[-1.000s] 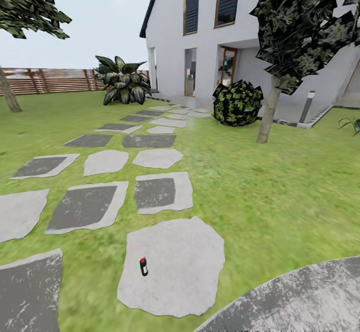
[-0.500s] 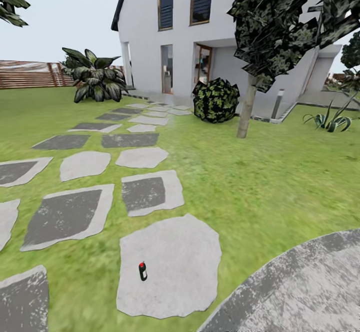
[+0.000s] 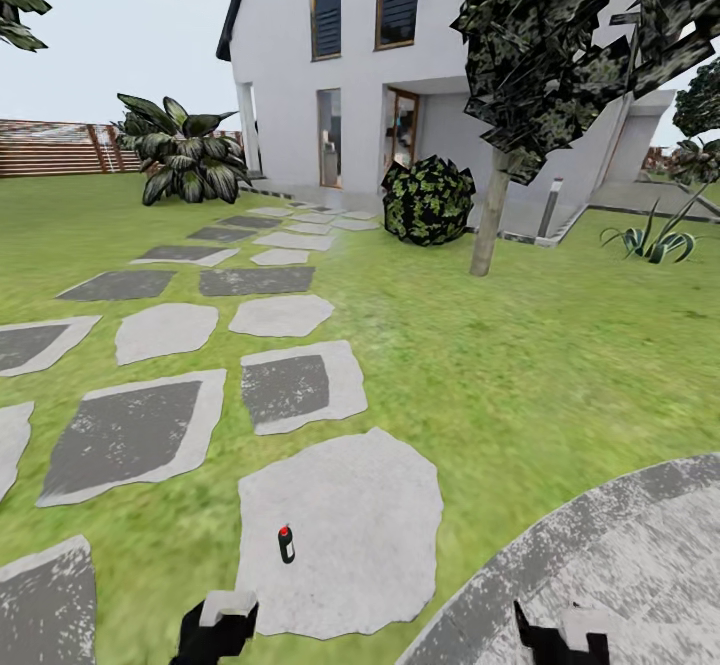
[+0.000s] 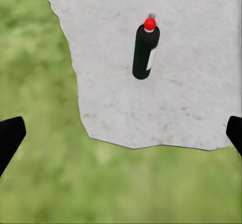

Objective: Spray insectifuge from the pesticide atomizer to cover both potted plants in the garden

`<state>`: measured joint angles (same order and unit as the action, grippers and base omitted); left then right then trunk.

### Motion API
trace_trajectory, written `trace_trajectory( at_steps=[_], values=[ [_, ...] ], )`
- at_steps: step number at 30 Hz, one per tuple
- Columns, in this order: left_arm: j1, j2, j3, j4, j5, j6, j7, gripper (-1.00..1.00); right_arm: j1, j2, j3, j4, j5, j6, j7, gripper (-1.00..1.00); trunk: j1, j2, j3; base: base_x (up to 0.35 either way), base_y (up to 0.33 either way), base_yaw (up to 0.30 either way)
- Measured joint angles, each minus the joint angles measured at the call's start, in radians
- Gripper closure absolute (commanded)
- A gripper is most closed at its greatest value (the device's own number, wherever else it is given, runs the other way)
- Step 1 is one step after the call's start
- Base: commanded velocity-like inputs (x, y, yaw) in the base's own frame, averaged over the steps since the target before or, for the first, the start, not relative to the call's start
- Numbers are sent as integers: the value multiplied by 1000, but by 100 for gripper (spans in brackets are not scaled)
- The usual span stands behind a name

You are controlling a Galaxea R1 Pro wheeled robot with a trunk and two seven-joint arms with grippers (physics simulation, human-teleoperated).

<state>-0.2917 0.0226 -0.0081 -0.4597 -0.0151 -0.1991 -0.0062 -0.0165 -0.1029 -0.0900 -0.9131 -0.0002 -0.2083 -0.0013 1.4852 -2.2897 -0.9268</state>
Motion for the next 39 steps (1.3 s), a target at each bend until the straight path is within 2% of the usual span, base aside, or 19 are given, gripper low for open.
trace_trajectory(
  at_steps=[4, 7, 11, 23, 30, 39],
  values=[
    [-49, -1, -1, 6, 2, 4, -3, -100, -22, 0, 0, -108, 1, 14, 0, -100, 0, 0, 0, 0, 0, 0],
    [-65, -5, -2, 8, 2, 6, -4, -100, -46, 0, 0, -136, 2, 45, 0, -100, 0, 0, 0, 0, 0, 0],
    [-71, -4, -3, 10, 2, 3, -5, -100, -136, -1, -1, -181, 2, 126, 6, -100, 0, 0, 0, 0, 0, 0],
    [-73, -5, -4, 8, 2, -3, -5, -100, -147, -1, 2, -224, 1, 134, 7, -100, 0, 0, 0, 0, 12, 0],
    [-71, -6, -4, 7, 4, -3, -4, -100, -147, 0, 3, -226, 3, 133, 6, -100, 0, 0, 0, 43, 250, -18],
    [-74, -8, -4, 10, 3, -4, -4, -100, -147, 1, 4, -221, 3, 135, 5, -100, 0, 0, 0, 175, 302, -248]
  ],
)
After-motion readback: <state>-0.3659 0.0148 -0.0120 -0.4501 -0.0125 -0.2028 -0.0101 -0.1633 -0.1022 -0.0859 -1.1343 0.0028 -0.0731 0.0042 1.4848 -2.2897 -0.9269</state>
